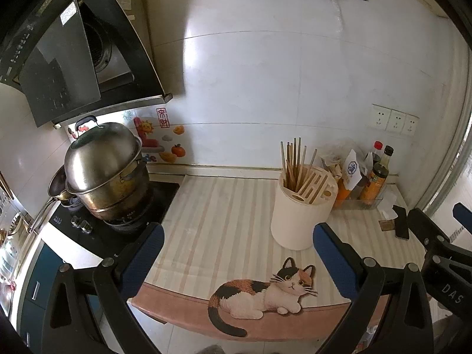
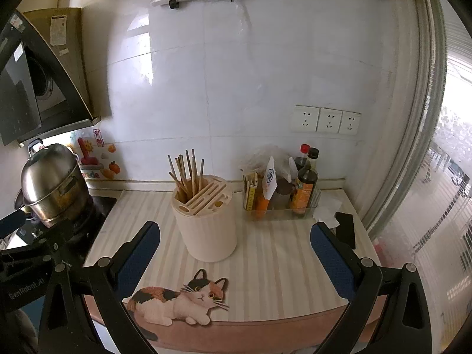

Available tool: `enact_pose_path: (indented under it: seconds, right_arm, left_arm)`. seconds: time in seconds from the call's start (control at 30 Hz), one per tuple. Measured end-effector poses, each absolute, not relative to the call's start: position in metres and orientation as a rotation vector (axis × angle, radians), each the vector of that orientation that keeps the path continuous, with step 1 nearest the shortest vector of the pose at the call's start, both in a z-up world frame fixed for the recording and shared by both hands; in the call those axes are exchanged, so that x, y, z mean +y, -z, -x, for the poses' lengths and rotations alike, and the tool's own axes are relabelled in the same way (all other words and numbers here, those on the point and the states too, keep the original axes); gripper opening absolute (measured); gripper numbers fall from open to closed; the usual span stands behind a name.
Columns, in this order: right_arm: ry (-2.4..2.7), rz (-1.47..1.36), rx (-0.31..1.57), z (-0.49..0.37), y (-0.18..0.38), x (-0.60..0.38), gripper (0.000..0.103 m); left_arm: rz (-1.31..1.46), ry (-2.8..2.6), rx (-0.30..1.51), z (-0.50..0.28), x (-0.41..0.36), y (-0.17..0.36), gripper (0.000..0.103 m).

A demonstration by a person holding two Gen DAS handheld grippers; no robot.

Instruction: Organize utensils

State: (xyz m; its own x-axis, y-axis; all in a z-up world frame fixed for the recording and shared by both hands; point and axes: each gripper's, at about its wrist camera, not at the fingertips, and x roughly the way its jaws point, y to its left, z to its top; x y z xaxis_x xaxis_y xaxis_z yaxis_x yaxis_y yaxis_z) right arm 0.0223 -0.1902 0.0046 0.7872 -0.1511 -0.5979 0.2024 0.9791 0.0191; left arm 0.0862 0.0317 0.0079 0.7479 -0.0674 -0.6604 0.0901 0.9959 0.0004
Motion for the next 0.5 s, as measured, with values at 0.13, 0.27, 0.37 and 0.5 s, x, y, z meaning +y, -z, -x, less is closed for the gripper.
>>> enact_pose_path:
  seconds: [0.13, 0.27, 0.37, 0.5]
  right_arm:
    - [0.190, -0.081, 0.639, -0.0255, -0.0035, -0.1899, 0.103]
    - [0.193, -0.080, 0.640, -0.0269, -0.0030, -0.1899, 0.103]
    - [0.193, -0.076, 0.639, -0.0277, -0.0026, -0.1895, 0.103]
    - [0.191, -0.077, 0.638, -0.0286, -0.0019, -0.1900, 0.103]
  left_arm:
    - [-0.033, 0.085, 0.722, -0.0872, 0.0320, -0.0079, 0.103]
    - [-0.034, 0.087, 0.722, -0.0883, 0.0317, -0.0080, 0.103]
    - [-0.034, 0.088, 0.723, -0.0901, 0.0317, -0.0073, 0.103]
    - [-0.033, 0.086, 0.722, -0.0909, 0.0307, -0.0075, 0.103]
